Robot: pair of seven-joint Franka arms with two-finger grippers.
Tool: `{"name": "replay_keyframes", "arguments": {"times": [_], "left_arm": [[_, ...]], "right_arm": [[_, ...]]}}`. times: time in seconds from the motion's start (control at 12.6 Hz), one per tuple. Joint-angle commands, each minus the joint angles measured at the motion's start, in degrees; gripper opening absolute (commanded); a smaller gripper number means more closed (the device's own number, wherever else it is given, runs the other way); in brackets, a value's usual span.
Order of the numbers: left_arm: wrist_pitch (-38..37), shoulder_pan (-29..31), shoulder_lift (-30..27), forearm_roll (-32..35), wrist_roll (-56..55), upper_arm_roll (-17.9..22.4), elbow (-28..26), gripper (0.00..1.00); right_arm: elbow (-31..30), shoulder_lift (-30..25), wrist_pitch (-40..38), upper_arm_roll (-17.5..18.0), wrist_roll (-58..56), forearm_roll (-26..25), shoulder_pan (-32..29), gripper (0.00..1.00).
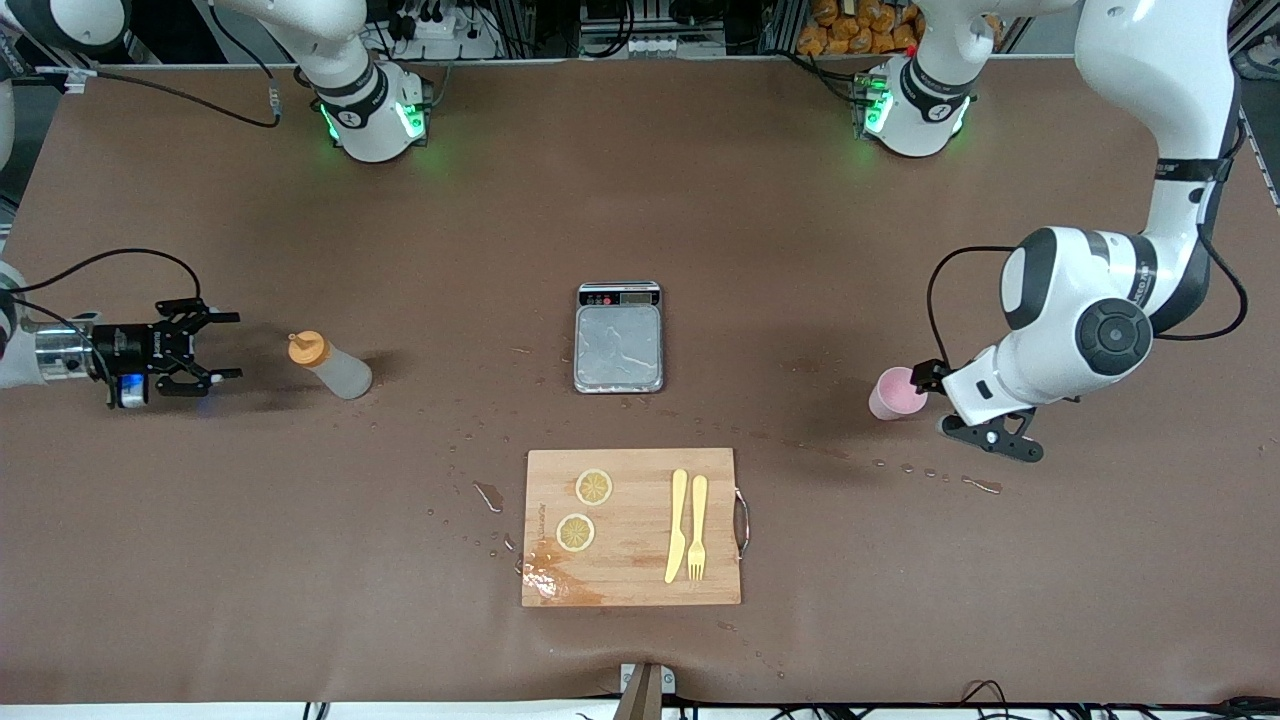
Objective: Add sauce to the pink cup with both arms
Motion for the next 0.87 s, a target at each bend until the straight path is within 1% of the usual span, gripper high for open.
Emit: {"name": "replay_keyframes", "arguments": {"times": [0.0,0.16,0.4,0.64,0.71,0.79], "left_arm": [[1.7,0.1,2.0,-0.3,2.6,-0.2,0.1,1.00],[1.7,0.0,3.2,-0.2,2.6,-0.2,0.1,1.00],[1.7,-0.5,5.1,-0.3,2.6,-0.2,0.2,1.00],[1.7,-0.6,6.6,-0.1,3.2,-0.2,0.4,1.00],[1.7,-0.4,6.8,-0.1,3.4,-0.2,0.4,0.43],[1.7,-0.4,7.2,-0.1,3.4,-0.2,0.4,0.03]], "right_arm": [[-0.9,1.9,0.3,0.9,1.0,4.2,-0.9,1.00],[-1.0,3.9,1.6,0.9,1.0,6.9,-0.7,1.00],[-1.0,5.9,5.0,1.0,0.8,9.3,0.6,1.00],[-1.6,6.2,6.1,1.0,0.6,9.7,2.4,1.00],[-1.8,6.3,6.9,1.0,0.4,9.7,3.0,1.00],[-2.1,6.3,7.7,1.0,0.2,9.7,3.4,1.00]]}}
